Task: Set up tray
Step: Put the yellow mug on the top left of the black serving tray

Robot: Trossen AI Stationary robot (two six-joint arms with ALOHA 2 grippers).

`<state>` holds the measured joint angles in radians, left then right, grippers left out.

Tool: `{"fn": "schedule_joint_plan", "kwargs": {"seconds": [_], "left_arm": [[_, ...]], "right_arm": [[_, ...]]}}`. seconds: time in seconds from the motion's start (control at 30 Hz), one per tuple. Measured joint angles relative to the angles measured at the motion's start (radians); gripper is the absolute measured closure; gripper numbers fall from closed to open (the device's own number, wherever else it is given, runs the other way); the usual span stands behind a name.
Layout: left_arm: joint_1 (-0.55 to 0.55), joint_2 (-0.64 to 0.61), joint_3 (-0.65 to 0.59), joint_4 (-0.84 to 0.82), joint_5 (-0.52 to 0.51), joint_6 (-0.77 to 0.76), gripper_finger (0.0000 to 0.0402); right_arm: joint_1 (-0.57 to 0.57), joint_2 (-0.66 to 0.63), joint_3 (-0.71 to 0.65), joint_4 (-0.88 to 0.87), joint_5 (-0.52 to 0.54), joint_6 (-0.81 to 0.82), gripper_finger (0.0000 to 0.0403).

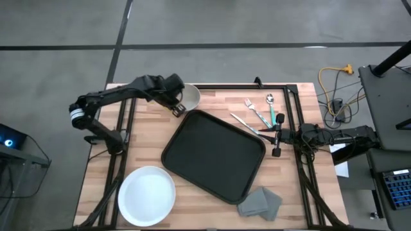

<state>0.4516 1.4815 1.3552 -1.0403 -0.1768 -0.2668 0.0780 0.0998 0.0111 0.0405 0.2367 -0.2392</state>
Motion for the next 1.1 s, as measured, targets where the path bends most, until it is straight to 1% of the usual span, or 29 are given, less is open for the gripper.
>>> {"fn": "schedule_joint_plan", "kwargs": {"seconds": [0.13,0.27,0.5,0.63,0.8,0.97,1.1], "left_arm": [[-0.086,0.074,0.072,-0.01,0.0,0.0,0.0401],[-0.154,0.185,0.163,-0.053,0.0,0.012,0.0401],[-0.207,0.375,0.325,-0.086,-0.011,0.05,0.0401],[-0.225,0.435,0.377,-0.094,-0.007,0.074,0.0401],[-0.229,0.458,0.388,-0.089,-0.007,0.075,0.0402],[-0.229,0.459,0.345,-0.051,-0.005,0.075,0.0402],[-0.229,0.457,0.305,-0.007,0.046,0.075,0.0402]], "right_arm": [[0.0,0.0,0.0,0.0,0.0,-0.004,0.0335],[0.0,0.0,0.0,0.0,0.0,-0.001,0.0335],[-0.001,0.0,0.0,0.0,0.0,-0.001,0.0335],[-0.001,0.0,0.0,0.0,0.0,0.0,0.0335],[0.0,0.0,0.0,0.0,0.0,-0.004,0.0335],[0.0,0.0,0.0,0.0,0.0,-0.003,0.0335],[0.0,0.0,0.0,0.0,0.0,0.0,0.0335]]}}
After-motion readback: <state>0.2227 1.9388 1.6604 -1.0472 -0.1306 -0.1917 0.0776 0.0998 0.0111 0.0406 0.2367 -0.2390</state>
